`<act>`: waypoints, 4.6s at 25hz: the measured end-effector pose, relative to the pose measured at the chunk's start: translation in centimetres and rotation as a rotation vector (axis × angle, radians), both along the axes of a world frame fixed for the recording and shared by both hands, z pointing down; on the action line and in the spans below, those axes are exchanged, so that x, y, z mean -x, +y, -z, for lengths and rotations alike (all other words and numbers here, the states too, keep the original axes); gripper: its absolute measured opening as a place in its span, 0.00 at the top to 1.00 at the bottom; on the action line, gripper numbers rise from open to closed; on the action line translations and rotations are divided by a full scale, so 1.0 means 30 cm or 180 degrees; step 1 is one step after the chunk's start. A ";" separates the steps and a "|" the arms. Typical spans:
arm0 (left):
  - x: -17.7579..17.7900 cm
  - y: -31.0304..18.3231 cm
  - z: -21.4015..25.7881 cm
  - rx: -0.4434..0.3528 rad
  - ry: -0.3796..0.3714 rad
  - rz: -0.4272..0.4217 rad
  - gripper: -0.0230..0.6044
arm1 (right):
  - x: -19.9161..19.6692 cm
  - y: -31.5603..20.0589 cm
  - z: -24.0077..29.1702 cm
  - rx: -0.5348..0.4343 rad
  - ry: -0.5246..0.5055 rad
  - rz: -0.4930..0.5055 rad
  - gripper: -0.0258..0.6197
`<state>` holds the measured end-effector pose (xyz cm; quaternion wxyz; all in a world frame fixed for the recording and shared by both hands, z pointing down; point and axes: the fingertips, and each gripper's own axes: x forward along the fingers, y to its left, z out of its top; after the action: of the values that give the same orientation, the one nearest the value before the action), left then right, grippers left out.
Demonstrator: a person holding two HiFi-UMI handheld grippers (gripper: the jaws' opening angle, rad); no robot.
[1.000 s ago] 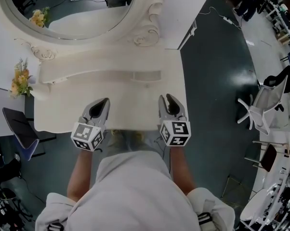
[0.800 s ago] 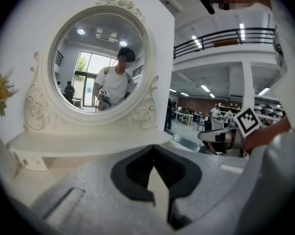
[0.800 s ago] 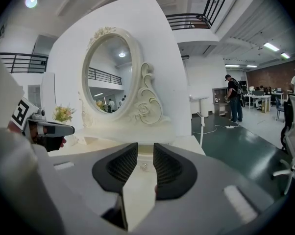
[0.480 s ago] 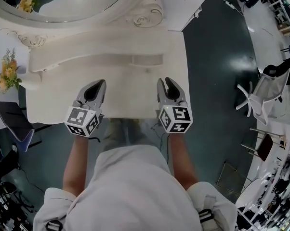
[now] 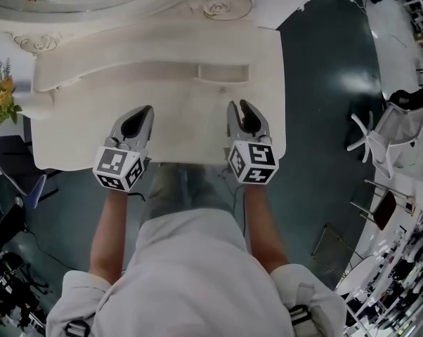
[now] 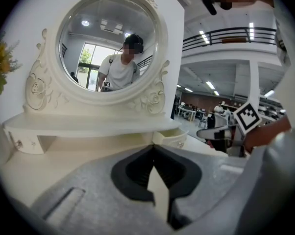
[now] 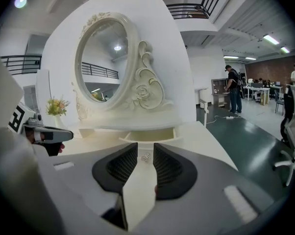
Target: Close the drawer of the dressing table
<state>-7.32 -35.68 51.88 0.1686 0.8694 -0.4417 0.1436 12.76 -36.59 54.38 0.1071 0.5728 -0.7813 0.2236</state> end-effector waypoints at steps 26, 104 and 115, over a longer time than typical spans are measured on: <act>-0.025 -0.025 -0.193 0.0318 -0.0032 -0.0153 0.96 | 0.073 -0.119 -0.257 0.0274 0.0071 0.0010 0.80; 0.049 0.076 0.035 -0.0035 0.0015 0.0151 0.96 | 0.102 -0.071 -0.043 0.0079 0.0185 0.0215 0.81; 0.051 0.112 0.169 -0.0299 0.0057 0.0194 0.96 | 0.065 0.021 0.111 -0.0166 0.0129 0.0167 0.84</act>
<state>-8.84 -32.31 46.82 0.1359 0.8637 -0.4727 0.1097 10.82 -35.95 51.05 0.1138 0.5590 -0.7993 0.1887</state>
